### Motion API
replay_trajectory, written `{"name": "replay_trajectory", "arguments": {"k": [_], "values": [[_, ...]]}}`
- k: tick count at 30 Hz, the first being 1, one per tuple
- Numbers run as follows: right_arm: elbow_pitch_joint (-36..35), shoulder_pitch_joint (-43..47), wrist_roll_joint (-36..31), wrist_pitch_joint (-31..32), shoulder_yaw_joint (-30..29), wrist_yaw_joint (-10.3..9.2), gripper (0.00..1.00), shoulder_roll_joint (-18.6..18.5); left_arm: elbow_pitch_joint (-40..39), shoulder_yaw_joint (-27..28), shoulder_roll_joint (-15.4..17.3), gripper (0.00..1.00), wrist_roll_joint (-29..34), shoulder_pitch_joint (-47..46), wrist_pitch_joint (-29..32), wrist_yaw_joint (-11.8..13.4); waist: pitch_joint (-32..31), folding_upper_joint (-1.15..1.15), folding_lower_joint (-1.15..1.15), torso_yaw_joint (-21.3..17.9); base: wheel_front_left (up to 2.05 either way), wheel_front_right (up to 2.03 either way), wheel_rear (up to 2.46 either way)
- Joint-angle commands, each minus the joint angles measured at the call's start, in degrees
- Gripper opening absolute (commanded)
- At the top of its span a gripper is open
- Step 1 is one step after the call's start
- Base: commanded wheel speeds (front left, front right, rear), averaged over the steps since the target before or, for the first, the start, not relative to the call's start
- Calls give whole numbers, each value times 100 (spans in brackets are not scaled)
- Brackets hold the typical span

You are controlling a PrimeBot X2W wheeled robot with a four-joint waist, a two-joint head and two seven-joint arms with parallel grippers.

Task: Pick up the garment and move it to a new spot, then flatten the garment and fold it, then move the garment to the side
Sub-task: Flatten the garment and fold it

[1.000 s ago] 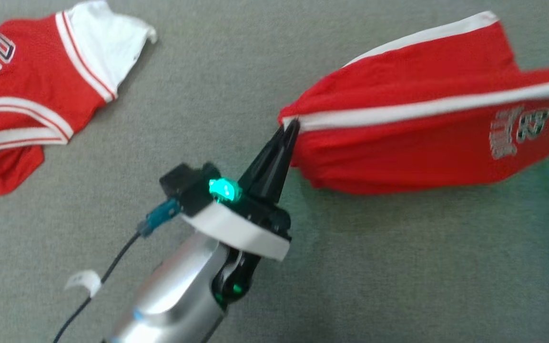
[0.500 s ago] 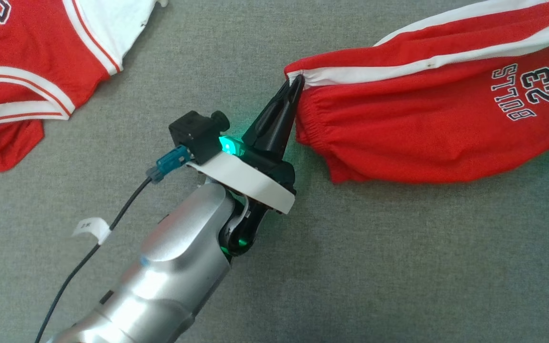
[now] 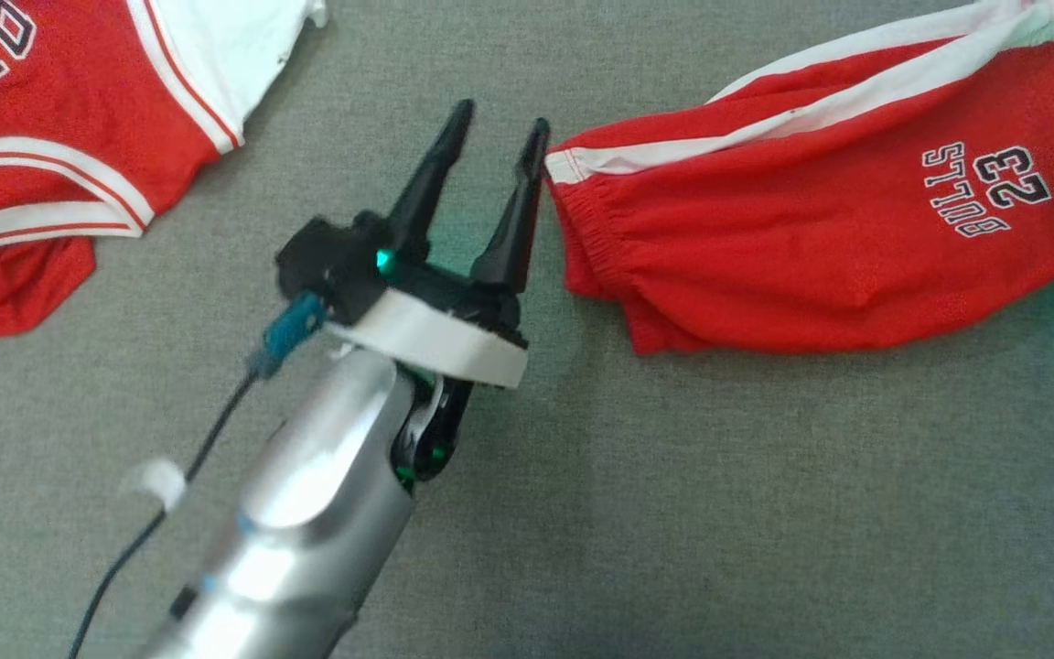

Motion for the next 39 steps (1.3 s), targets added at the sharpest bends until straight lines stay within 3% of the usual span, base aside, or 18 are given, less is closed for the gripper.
{"name": "replay_trajectory", "arguments": {"k": [1, 5, 9, 14, 15, 16, 17, 23, 34, 39], "values": [[128, 170, -20, -14, -73, -4, 100, -36, -412, 427, 33, 100, 322, 329, -29, 172, -86, 0, 0, 31, 0, 0, 0], [756, 55, -145, 127, -158, -4, 100, 195, -1202, 1002, 28, 100, 732, 1092, -29, 390, -222, 0, 0, 152, 0, 0, 0], [1147, -21, -238, 285, -129, -4, 100, 296, -1687, 1272, 27, 100, 1198, 1569, -29, 588, -308, 0, 0, 328, 0, 0, 0], [1813, -59, -413, 659, 35, -4, 97, 310, -2205, 1389, 27, 100, 2110, 2094, -29, 1043, -418, 0, 0, 644, 0, 0, 0], [1913, -46, -405, 753, 81, -4, 67, 330, -2260, 1374, 27, 100, 2240, 2161, -29, 1140, -440, 0, 0, 697, 0, 0, 0], [2000, -36, -374, 833, 112, -4, 18, 349, -2305, 1353, 27, 100, 2330, 2221, -29, 1234, -461, 0, 0, 739, 0, 0, 0], [2056, -26, -347, 886, 150, -4, 0, 361, -2340, 1325, 27, 100, 2396, 2269, -29, 1312, -483, 0, 0, 771, 0, 0, 0], [2272, -84, -335, 607, 149, -4, 0, 358, -2438, 1293, 26, 100, 2476, 2493, -29, 1551, -637, 0, 0, 590, 0, 0, 0], [2178, 64, -626, 227, 70, -4, 0, -366, -2359, 1535, 26, 100, 2686, 2518, -29, 1372, -800, 0, 0, -414, 0, 0, 0], [1736, -23, -593, 16, -17, -4, 0, -308, -2272, 1550, 26, 100, 2733, 2488, -29, 1254, -849, 0, 0, -617, 0, 0, 0]]}}
